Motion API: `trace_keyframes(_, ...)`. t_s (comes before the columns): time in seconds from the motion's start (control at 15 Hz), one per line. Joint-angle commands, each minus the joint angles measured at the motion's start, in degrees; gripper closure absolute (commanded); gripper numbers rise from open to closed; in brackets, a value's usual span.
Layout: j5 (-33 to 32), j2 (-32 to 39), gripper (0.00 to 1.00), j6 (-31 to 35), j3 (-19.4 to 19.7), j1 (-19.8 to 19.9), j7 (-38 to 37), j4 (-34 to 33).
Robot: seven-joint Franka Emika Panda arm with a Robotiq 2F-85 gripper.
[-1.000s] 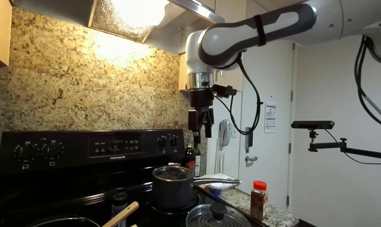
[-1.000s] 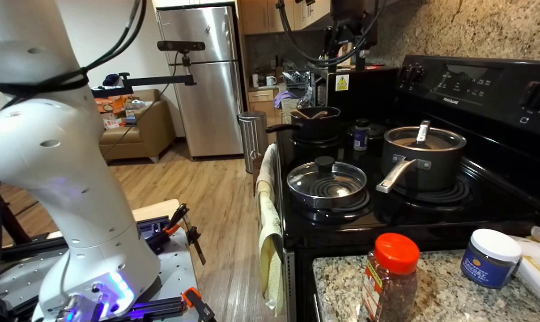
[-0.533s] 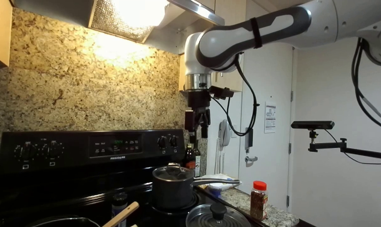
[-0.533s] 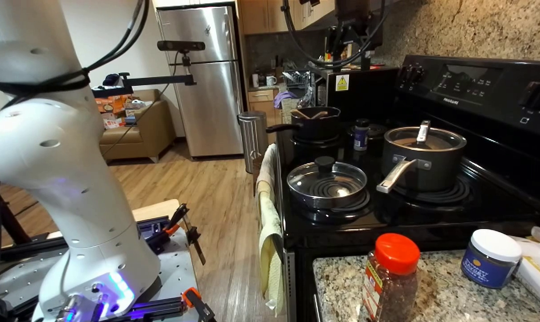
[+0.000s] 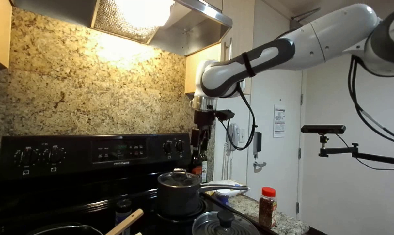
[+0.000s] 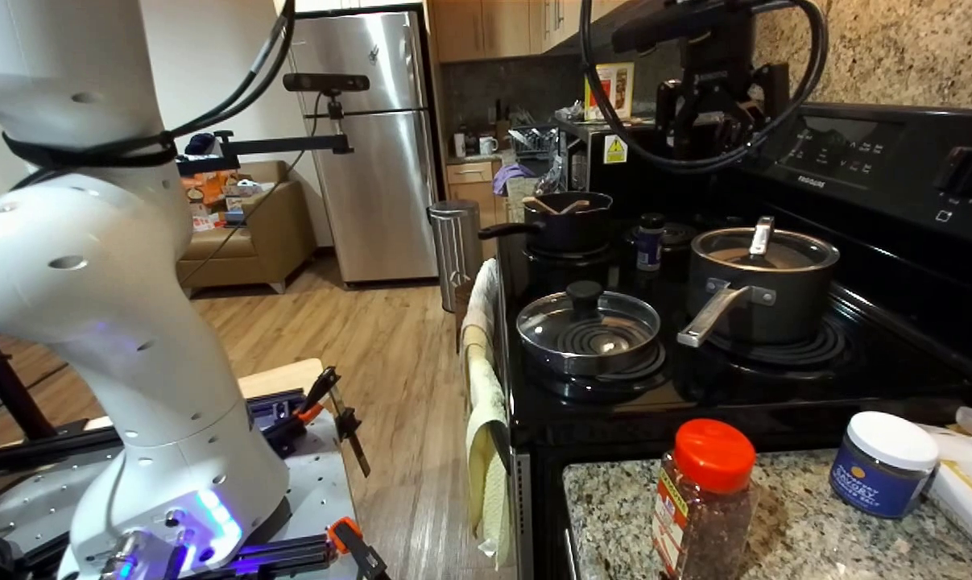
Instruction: Remove the lid from the pot and put it on the stove
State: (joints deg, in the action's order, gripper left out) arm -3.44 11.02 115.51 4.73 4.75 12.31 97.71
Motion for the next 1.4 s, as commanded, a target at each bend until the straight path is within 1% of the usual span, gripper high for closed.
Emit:
trace_keyframes(0.0,6.04,5.01,0.0,2.64,-1.76,2.13,10.74,-3.77)
trace_keyframes(0.13,8.53,7.63,0.0,1.62,-2.72,2.6,14.83,-6.2)
trace_keyframes(0.27,9.43,9.7,0.0,0.11,-3.35,2.82,16.57,-8.73)
trace_keyframes(0.53,7.78,12.52,0.0,-1.22,-3.27,3.13,16.28,-11.89)
trace_keyframes(0.73,6.97,14.09,0.0,-2.62,-2.82,3.41,14.07,-13.71)
trace_keyframes(0.8,7.18,12.59,0.0,-0.21,-3.2,3.27,14.22,-11.0)
trace_keyframes(1.0,7.09,13.28,0.0,-0.56,-3.26,3.41,14.1,-11.68)
trace_keyframes(1.07,7.75,13.65,0.0,-0.17,-3.54,3.79,14.9,-12.13)
trace_keyframes(1.2,6.97,14.26,0.0,1.32,-3.46,3.78,15.44,-12.9)
trace_keyframes(1.33,5.93,14.85,0.0,2.23,-3.01,3.6,14.58,-13.65)
